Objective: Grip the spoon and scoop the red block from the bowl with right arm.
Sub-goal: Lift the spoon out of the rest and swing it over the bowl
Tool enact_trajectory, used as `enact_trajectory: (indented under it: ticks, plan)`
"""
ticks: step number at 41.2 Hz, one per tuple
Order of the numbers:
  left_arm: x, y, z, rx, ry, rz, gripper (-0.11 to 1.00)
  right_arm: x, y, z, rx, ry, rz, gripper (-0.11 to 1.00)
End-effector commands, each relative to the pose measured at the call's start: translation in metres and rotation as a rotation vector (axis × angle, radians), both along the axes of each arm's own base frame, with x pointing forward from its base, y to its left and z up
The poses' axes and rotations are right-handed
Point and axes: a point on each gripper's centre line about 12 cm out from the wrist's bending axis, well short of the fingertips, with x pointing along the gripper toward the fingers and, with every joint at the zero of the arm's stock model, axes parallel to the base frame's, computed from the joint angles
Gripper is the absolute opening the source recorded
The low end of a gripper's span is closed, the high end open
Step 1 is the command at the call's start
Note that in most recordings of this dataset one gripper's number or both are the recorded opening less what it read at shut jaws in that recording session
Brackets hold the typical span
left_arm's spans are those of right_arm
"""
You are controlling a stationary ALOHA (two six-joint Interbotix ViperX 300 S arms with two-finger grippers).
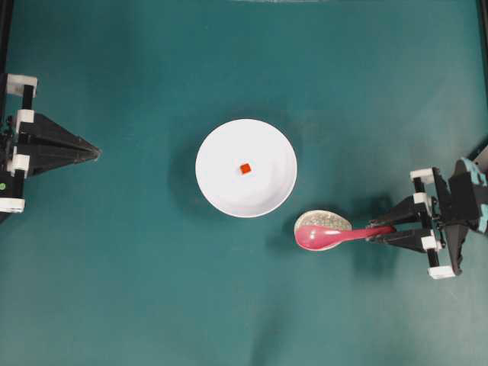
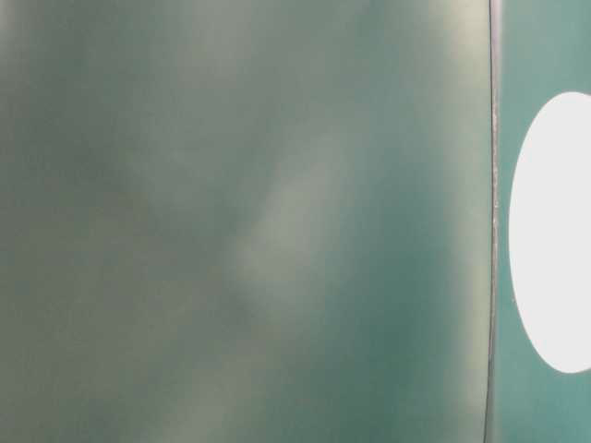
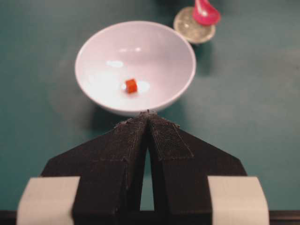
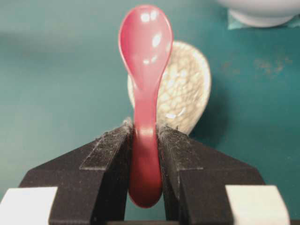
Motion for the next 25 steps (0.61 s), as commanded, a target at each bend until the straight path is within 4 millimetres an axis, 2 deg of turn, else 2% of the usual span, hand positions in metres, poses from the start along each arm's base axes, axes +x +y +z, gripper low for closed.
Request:
enact_trajectory:
  ticks: [1, 15, 25]
  plan:
    - [0.003, 0.000, 0.010, 0.005, -0.023, 0.001, 0.00, 0.005, -0.002, 0.013, 0.038, -0.022, -0.016, 0.24]
    - [0.003, 0.002, 0.010, 0.005, -0.026, 0.007, 0.00, 0.016, -0.017, 0.057, 0.019, 0.009, -0.019, 0.24]
    - [0.003, 0.002, 0.010, 0.005, -0.026, 0.007, 0.00, 0.021, -0.038, 0.091, 0.004, 0.037, -0.046, 0.24]
